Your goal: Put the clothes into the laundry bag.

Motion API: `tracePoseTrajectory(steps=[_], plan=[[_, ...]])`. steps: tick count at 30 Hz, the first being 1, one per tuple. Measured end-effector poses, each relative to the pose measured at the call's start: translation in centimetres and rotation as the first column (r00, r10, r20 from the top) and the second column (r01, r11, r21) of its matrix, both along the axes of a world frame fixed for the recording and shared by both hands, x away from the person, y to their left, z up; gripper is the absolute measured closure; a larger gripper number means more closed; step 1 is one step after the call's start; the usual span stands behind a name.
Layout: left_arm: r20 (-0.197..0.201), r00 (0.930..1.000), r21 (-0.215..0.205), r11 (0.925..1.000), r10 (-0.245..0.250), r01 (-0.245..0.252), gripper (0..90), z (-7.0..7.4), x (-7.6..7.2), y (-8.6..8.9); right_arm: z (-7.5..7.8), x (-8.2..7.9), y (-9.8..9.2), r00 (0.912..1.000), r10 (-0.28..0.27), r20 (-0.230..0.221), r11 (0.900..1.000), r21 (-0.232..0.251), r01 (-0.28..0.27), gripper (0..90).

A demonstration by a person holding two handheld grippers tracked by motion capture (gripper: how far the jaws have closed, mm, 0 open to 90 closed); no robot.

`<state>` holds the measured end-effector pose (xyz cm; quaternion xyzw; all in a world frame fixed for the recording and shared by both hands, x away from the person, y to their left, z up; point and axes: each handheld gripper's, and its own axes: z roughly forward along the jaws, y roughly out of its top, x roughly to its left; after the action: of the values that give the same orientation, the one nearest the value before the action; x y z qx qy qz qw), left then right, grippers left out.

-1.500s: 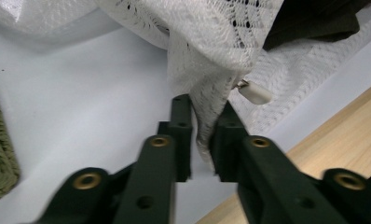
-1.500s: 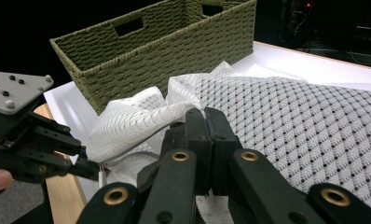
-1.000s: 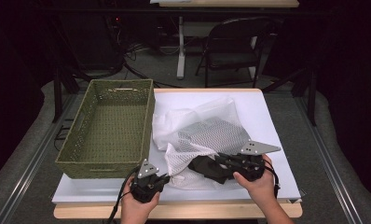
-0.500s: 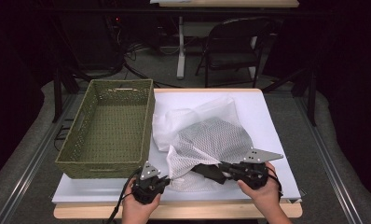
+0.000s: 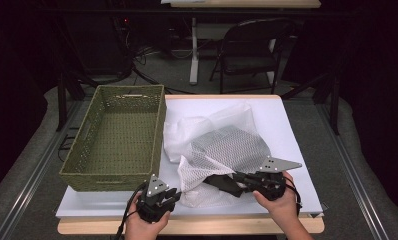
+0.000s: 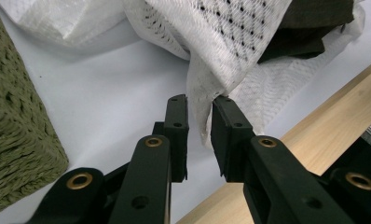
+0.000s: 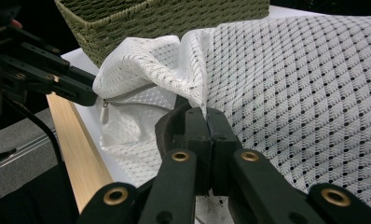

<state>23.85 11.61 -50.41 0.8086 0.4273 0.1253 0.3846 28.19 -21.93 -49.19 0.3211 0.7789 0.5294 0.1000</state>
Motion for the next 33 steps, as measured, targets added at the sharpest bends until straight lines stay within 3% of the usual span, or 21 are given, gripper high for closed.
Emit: tracePoseTrajectory(steps=[6, 15, 21, 27, 33], plan=[[-0.016, 0.9997, 0.004, 0.9999, 0.017, -0.017, 74.3, -0.6, 0.3, 0.1, -0.1, -0.1, 0.2, 1.0, 0.0, 0.003, 1.0, 0.001, 0.0, 89.6], [-0.038, 0.9992, 0.033, 0.9994, 0.009, -0.008, 59.4, -1.7, 0.7, -0.5, -0.1, -0.2, 0.0, 1.0, -0.005, 0.008, 1.0, 0.007, 0.005, 89.6], [-0.045, 0.9989, 0.037, 0.9992, 0.012, -0.011, 63.1, -2.7, 1.4, -0.7, 0.1, -0.3, -0.3, 0.9998, -0.017, 0.009, 1.0, 0.017, 0.016, 89.6], [-0.042, 0.999, 0.05, 0.9986, -0.015, 0.017, 80.9, -2.8, 1.6, -1.2, 0.2, -0.2, -0.3, 0.9997, -0.02, 0.011, 0.999, 0.025, 0.02, 89.6], [-0.04, 0.9992, 0.035, 0.9994, -0.005, 0.006, 82.2, -2.3, 1.4, -1.1, 0.3, -0.3, -0.2, 0.9997, -0.019, 0.014, 1.0, 0.024, 0.019, 89.6]])
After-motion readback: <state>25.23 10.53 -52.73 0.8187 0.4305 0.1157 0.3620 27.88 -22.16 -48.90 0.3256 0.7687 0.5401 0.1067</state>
